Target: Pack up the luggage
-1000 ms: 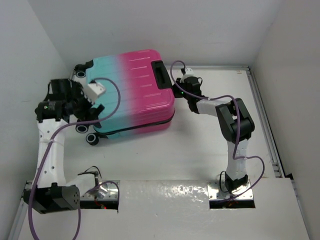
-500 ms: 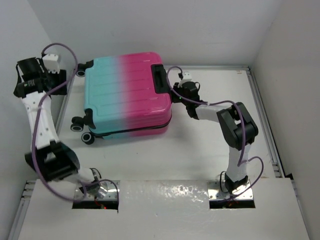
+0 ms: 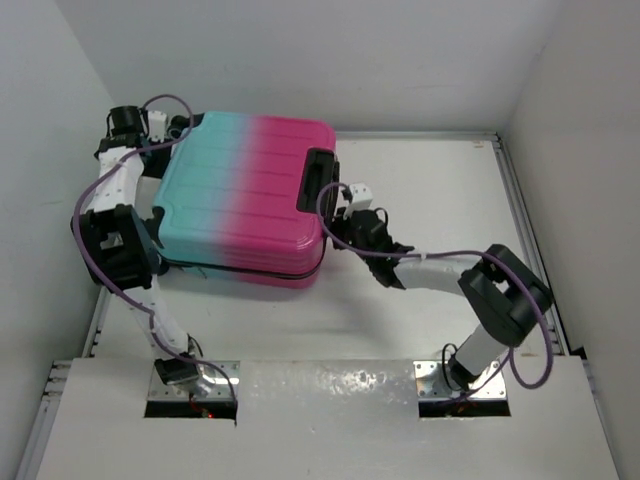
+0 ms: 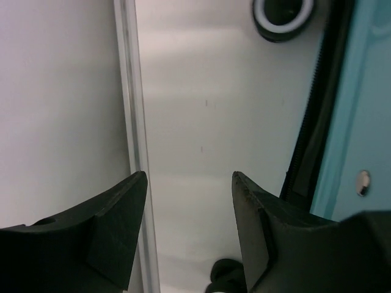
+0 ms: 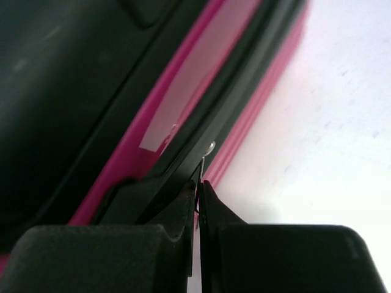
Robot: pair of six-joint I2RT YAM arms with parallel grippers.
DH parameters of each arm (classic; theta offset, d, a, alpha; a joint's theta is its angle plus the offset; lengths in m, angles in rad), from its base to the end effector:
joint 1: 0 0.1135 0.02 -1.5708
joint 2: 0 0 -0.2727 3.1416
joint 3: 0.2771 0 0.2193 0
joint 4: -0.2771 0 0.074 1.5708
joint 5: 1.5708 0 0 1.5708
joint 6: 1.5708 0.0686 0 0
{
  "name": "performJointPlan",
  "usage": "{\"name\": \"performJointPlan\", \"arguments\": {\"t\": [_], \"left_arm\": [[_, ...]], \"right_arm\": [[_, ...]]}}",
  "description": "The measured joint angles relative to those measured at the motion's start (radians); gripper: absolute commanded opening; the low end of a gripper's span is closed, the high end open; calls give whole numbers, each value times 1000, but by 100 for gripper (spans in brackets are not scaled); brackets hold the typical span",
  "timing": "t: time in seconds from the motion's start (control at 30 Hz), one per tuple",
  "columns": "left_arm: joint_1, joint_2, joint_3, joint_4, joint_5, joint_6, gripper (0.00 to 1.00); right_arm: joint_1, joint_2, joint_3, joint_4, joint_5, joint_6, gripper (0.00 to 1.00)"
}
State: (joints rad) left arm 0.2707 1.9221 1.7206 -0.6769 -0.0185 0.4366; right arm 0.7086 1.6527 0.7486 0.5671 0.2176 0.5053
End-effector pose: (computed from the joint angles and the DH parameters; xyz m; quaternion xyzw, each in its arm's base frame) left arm 0.4078 0.1145 0.2764 0.0748 0.9377 0.1257 0.3153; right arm 0.2776 0.2184 0.2100 -0.0198 0.8130 0.2553 0.5229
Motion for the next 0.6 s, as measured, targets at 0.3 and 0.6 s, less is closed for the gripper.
{"name": "performJointPlan", "arguments": {"t": [0.3, 0.6], "left_arm": [[-184, 166, 222, 86, -46, 85, 57], [-328, 406, 658, 188, 7, 67, 88]], "right_arm": [[201, -148, -162, -57, 95, 32, 0], [270, -85, -138, -40, 32, 91, 0]]}}
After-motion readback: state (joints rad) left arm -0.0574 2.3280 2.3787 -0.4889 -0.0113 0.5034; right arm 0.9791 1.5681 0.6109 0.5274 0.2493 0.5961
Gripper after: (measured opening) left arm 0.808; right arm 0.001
